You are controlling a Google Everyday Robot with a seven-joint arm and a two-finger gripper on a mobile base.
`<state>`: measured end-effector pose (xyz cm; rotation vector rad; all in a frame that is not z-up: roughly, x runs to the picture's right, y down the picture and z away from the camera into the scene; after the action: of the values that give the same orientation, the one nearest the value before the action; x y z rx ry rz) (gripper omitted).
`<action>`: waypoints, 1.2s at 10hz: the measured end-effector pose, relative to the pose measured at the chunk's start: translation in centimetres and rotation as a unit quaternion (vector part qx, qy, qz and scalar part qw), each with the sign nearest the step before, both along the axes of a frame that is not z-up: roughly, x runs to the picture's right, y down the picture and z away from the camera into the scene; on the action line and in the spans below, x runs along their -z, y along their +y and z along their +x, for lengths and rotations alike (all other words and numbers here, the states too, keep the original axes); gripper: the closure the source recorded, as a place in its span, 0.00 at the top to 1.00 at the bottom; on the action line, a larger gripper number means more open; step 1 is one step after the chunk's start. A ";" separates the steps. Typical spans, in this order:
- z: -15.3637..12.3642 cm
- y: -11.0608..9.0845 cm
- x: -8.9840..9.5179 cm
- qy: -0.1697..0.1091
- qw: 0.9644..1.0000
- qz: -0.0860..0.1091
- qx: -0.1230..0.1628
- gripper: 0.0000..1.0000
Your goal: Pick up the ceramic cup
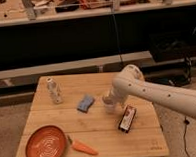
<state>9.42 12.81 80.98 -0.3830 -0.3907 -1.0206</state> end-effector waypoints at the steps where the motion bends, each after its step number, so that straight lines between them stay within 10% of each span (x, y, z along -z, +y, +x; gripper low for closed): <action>1: -0.2 0.2 -0.2 -0.001 1.000 0.001 0.002 0.38; 4: -0.2 0.2 -0.2 -0.001 1.000 0.000 0.006 0.08; 12: 0.1 -1.4 1.0 -0.013 0.999 -0.012 0.030 0.05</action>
<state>9.47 11.39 80.00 -0.4049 -0.4177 -1.0808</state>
